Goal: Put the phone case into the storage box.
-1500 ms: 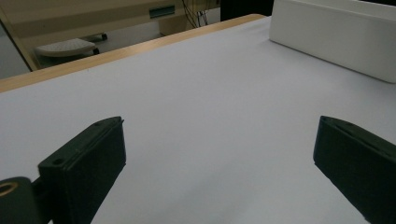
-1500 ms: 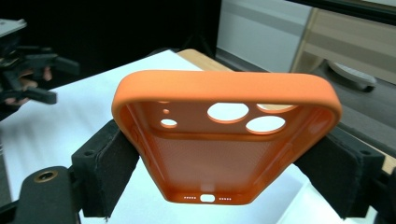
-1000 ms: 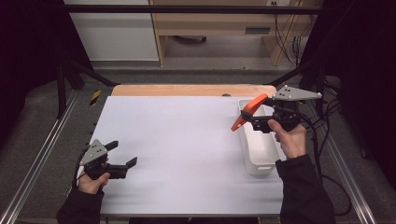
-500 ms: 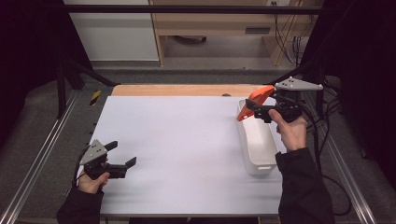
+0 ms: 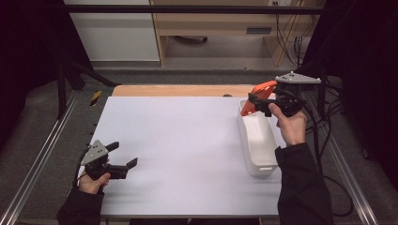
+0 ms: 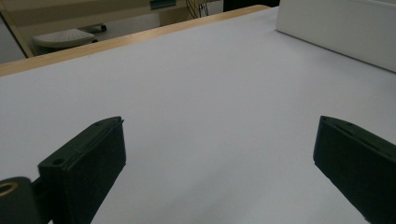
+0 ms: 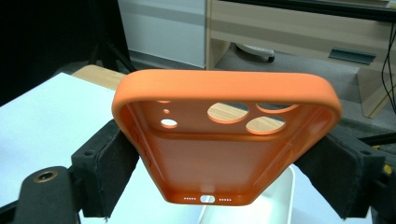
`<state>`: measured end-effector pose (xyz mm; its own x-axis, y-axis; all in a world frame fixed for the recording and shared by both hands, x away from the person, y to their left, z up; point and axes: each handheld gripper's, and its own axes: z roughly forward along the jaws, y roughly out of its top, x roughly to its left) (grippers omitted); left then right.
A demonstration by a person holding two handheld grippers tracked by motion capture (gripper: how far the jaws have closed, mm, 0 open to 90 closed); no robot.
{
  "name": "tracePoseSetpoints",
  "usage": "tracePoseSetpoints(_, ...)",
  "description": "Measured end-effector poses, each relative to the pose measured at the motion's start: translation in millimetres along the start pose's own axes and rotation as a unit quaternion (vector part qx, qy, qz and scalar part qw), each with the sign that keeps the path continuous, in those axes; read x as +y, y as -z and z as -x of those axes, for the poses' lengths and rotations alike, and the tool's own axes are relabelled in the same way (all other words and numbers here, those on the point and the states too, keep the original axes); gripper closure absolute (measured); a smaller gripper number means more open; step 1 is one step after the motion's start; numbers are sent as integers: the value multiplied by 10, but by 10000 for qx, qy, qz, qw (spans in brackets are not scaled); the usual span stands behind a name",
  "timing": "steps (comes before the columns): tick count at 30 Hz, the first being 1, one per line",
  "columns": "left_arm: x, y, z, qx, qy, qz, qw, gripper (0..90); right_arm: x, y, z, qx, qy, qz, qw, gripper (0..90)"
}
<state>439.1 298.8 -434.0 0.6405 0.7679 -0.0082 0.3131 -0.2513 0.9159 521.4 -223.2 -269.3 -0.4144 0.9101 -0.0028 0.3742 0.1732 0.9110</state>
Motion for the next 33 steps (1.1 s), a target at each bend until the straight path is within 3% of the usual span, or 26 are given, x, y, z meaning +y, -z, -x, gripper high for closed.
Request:
tracePoseSetpoints(15,-5,-17,1,-30,-38,-37,10000,20,19,-264,93,-511,-147,-191,9984,161)
tracePoseSetpoints(33,-9,-32,-5,-67,-31,-52,10000,20,-19,-569,218,-831,-417,-427,9948,160)
